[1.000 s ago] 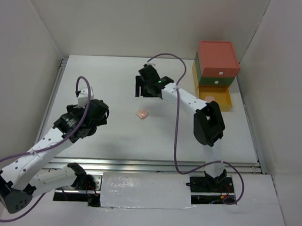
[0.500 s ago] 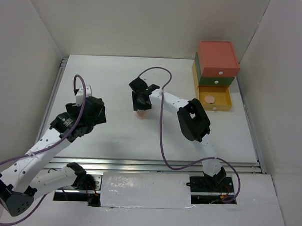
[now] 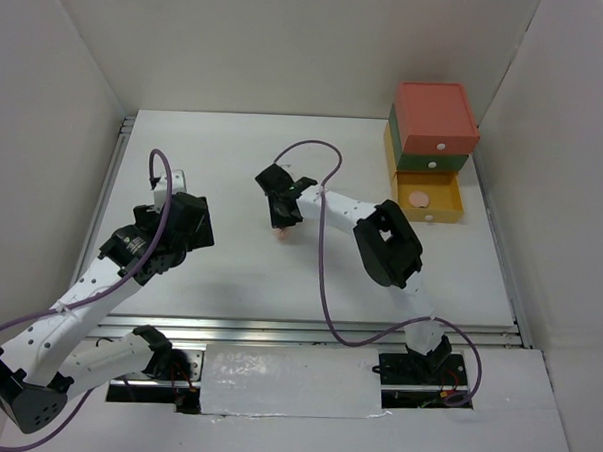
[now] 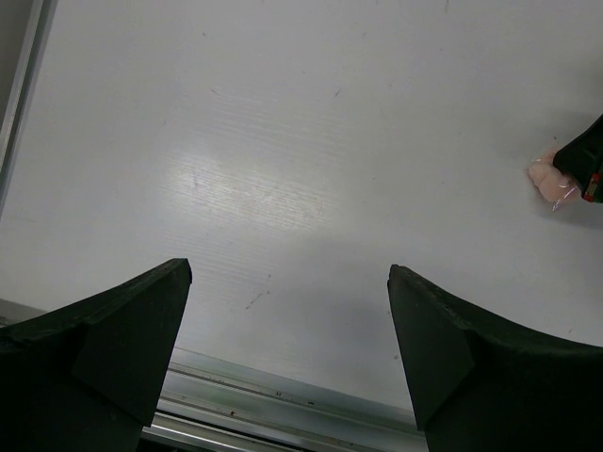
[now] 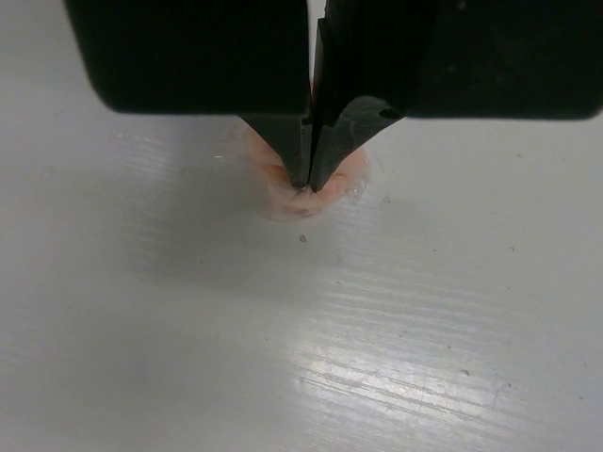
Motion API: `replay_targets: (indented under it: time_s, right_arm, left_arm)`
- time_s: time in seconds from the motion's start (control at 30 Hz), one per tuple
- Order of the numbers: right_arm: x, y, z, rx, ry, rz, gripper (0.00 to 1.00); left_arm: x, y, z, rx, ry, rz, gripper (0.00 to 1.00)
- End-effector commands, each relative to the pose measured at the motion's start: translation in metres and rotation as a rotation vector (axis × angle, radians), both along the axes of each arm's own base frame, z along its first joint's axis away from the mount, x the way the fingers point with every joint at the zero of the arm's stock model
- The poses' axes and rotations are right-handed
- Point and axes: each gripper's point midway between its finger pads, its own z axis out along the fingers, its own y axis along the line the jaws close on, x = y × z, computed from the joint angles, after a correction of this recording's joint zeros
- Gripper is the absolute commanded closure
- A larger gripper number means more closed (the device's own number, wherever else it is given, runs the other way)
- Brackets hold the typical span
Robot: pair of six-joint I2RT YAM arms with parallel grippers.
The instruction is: Organize the makeup
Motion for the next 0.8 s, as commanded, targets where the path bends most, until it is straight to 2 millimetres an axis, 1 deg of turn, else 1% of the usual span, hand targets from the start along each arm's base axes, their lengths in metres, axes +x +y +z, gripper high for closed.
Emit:
replay_targets:
  time_s: [0.0,0.03,0.07,0.1,0.13,0.17,0.2,0.23,0.27,0.3,0.33,0.4,0.43,0.47,0.5,0.53,0.6,0.63,0.7,0.73,0.77]
  right_arm:
    - [-0.012,-0.01,0.005,-0.031,0.008,0.002,1.0]
    - [-0.012,-0.01,0.01,-0.024,-0.002,0.002,1.0]
    - [-0.009,-0.009,0.023,-0.006,-0.024,-0.001,1.0]
    - [-0.006,-0.011,0.03,-0.001,-0.036,-0.006,1.0]
    - [-0.001,-0.015,0.039,-0.005,-0.059,-0.017,1.0]
    - [0.003,-0.022,0.053,0.0,-0.081,-0.034,1.0]
    - [0.016,-0.04,0.062,-0.014,-0.108,-0.079,1.0]
    - [0.023,-0.052,0.07,-0.014,-0.123,-0.109,1.0]
    - [0.028,-0.066,0.084,-0.002,-0.146,-0.141,1.0]
    - [0.044,-0.098,0.09,-0.001,-0.155,-0.214,1.0]
    - [0.049,-0.12,0.102,0.012,-0.179,-0.259,1.0]
    - [0.062,-0.166,0.112,0.009,-0.199,-0.367,1.0]
    - [0.075,-0.21,0.117,0.003,-0.213,-0.467,1.0]
    - [0.076,-0.235,0.123,-0.007,-0.227,-0.523,1.0]
    - [0.081,-0.277,0.125,-0.013,-0.23,-0.616,1.0]
    - [0.081,-0.294,0.13,-0.011,-0.239,-0.655,1.0]
    - [0.082,-0.326,0.128,-0.006,-0.241,-0.724,0.99]
    - [0.082,-0.349,0.129,-0.004,-0.241,-0.775,0.96]
    - [0.082,-0.369,0.129,-0.009,-0.248,-0.822,0.95]
    - [0.083,-0.382,0.13,-0.007,-0.251,-0.854,0.92]
    - [0.083,-0.385,0.129,0.001,-0.25,-0.862,0.91]
  left_arm:
    - [0.004,-0.001,0.005,-0.002,-0.022,-0.01,0.01]
    - [0.004,-0.001,0.005,-0.003,-0.023,-0.01,0.01]
    - [0.004,-0.001,0.005,-0.004,-0.021,-0.012,0.01]
    - [0.004,-0.001,0.005,-0.004,-0.021,-0.013,0.01]
    - [0.004,-0.002,0.005,-0.003,-0.02,-0.016,0.01]
    - [0.004,-0.002,0.005,-0.004,-0.019,-0.015,0.01]
    - [0.005,-0.002,0.005,-0.004,-0.02,-0.015,0.01]
    - [0.004,-0.002,0.004,-0.002,-0.017,-0.018,0.01]
    - [0.004,-0.003,0.004,-0.005,-0.017,-0.02,0.0]
    - [0.004,-0.003,0.004,-0.007,-0.018,-0.021,0.01]
    - [0.005,-0.004,0.005,-0.008,-0.019,-0.025,0.01]
    - [0.005,-0.005,0.003,-0.008,-0.016,-0.032,0.01]
    - [0.005,-0.005,0.003,-0.006,-0.014,-0.038,0.01]
    - [0.005,-0.006,0.004,-0.009,-0.018,-0.042,0.01]
    - [0.005,-0.007,0.003,-0.01,-0.013,-0.045,0.01]
    - [0.005,-0.007,0.003,-0.011,-0.012,-0.048,0.01]
    - [0.006,-0.008,0.003,-0.015,-0.012,-0.054,0.01]
    - [0.006,-0.009,0.002,-0.014,-0.01,-0.058,0.01]
    - [0.007,-0.01,0.001,-0.014,-0.006,-0.065,0.01]
    - [0.007,-0.01,0.001,-0.014,-0.005,-0.067,0.01]
    - [0.007,-0.011,0.0,-0.012,-0.001,-0.067,0.01]
